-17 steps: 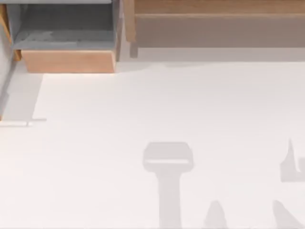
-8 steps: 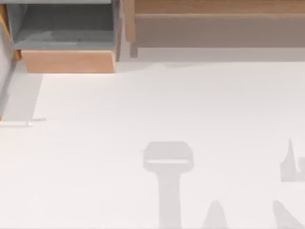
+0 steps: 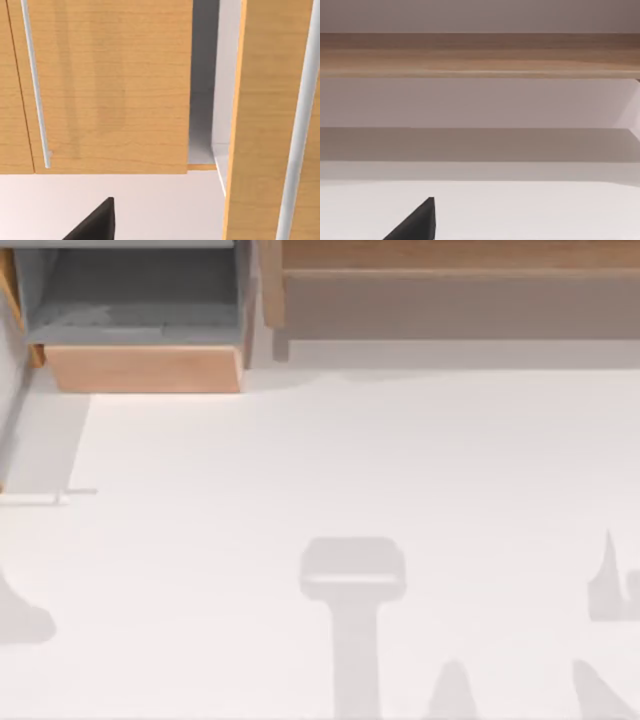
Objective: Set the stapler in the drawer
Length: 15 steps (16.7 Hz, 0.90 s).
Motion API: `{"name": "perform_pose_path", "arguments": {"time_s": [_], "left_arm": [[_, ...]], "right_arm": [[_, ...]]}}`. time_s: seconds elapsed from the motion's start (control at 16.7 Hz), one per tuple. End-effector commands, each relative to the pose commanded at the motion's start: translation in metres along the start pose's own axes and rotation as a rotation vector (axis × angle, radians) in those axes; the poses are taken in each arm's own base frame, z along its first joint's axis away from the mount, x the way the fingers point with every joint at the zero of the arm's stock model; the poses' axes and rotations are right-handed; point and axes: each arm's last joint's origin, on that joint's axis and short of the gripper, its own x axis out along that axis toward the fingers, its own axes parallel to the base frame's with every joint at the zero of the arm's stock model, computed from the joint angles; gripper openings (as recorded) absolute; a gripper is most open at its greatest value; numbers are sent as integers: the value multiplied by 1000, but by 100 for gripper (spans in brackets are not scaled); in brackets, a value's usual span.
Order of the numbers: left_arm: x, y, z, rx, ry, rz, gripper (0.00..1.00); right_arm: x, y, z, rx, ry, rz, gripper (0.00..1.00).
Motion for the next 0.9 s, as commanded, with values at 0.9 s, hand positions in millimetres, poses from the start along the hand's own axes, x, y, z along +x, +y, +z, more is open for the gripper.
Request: {"name": "perform_pose_path", "arguments": {"time_s": [0.9], "left_arm": [[25, 0, 0, 0, 0, 0, 100]], "right_arm": [[0, 0, 0, 0, 0, 0, 100]]}}
